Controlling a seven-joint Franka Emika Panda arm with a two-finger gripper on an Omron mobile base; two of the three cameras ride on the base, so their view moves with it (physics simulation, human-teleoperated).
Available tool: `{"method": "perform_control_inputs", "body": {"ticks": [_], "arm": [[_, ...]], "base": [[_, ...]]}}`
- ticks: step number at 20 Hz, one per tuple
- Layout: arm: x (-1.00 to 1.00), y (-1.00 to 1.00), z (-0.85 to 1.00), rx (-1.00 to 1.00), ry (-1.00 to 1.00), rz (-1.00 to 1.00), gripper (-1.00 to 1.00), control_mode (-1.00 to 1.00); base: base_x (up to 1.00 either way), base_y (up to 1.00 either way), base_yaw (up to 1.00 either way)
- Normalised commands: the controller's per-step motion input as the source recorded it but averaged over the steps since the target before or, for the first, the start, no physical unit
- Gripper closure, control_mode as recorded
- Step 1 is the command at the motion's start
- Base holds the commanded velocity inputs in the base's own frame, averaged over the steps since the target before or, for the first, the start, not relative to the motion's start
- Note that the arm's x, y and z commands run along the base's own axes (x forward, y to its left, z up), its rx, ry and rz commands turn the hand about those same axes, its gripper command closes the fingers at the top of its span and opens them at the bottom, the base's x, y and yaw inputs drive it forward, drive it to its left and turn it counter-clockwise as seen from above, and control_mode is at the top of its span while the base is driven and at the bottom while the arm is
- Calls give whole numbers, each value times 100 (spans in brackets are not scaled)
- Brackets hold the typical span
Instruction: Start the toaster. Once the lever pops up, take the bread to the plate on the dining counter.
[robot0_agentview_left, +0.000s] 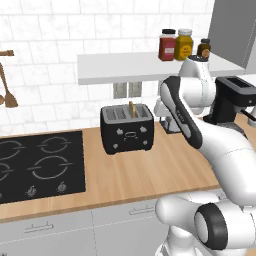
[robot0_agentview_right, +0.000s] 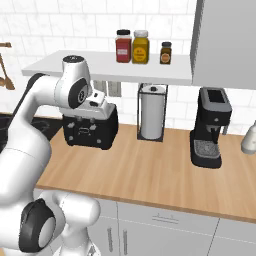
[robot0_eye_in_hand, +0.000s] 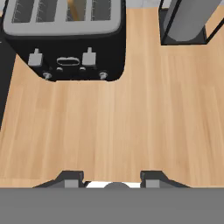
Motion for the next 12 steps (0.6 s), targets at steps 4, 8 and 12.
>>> {"method": "perform_control_inputs", "body": {"ticks": [4,8,12], "arm": [[5,0,-1,0,0,0,-100,-100],[17,17,-16,0,0,0,-100,-100],[29,12,-26,0,0,-1,-100,-100]], "base": [[0,0,0],[0,0,0],[0,0,0]]}}
